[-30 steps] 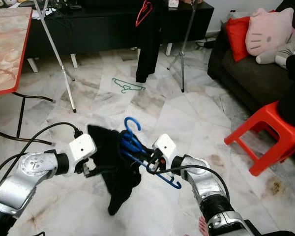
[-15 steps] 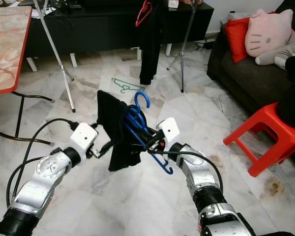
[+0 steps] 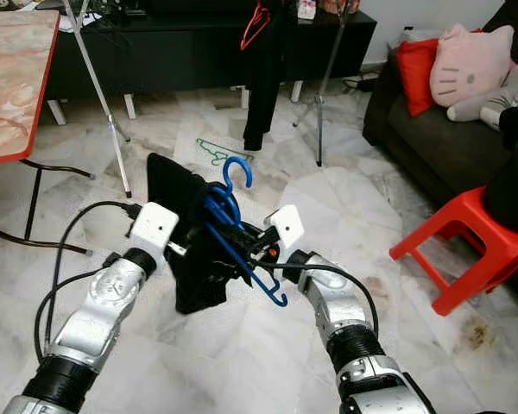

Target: Hang hanger

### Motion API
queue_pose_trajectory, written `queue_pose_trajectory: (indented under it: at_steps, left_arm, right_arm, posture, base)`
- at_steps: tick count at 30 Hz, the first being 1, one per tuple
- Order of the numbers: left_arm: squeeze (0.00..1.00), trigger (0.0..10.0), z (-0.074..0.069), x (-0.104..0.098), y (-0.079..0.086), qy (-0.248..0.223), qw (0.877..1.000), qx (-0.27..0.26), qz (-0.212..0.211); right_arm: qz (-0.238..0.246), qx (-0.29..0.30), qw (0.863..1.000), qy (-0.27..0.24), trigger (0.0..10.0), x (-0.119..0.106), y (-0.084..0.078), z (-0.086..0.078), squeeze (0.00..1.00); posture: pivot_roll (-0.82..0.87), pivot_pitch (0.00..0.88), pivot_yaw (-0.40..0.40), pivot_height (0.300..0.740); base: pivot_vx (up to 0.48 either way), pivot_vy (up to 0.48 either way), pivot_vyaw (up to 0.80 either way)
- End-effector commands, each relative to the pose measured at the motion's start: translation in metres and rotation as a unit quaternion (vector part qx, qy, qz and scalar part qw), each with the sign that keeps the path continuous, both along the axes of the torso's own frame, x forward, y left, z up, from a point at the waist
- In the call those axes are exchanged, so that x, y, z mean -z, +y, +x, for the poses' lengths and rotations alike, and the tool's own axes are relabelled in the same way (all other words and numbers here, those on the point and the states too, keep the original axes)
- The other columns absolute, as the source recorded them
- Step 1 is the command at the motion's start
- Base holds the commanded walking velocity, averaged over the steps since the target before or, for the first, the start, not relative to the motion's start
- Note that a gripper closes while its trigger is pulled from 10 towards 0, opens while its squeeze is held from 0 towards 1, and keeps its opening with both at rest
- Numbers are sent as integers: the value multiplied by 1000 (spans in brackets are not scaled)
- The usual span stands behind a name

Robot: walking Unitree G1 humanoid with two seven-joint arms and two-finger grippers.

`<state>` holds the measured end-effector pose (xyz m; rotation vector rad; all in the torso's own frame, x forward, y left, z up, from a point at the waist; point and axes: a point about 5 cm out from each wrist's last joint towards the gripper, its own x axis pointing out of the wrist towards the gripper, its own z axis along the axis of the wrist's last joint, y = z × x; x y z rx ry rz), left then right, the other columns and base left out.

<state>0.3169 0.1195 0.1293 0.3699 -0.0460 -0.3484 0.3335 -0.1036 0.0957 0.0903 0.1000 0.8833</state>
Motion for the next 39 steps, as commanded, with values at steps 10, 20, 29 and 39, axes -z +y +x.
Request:
queue_pose_trajectory:
  at_steps: [10,20,29,39]
  left_arm:
    - [0,10000,7,-1,8,-15,997,-73,27]
    - [0,8510,9,-1,8,-19,996,-84,30]
    - [0,0,11,1,7,-15,996,-88,26]
    - [0,0,12,1,8,-15,996,-87,29]
  right_arm:
    - [14,-19,1000,-22,0,-16,2,7,0]
    - [15,-37,999,-16,0,-14,2,4,0]
    - [22,-55,998,-8,0,-13,3,0,0]
    - [19,-60,998,-3,0,-11,3,-2,0]
  posture:
    - [39,42,-158,740]
    - [30,43,-163,740]
    - [24,47,-156,740]
    - [26,51,-151,740]
  base:
    - [0,0,0]
    - [0,0,0]
    - [0,0,0]
    - [0,0,0]
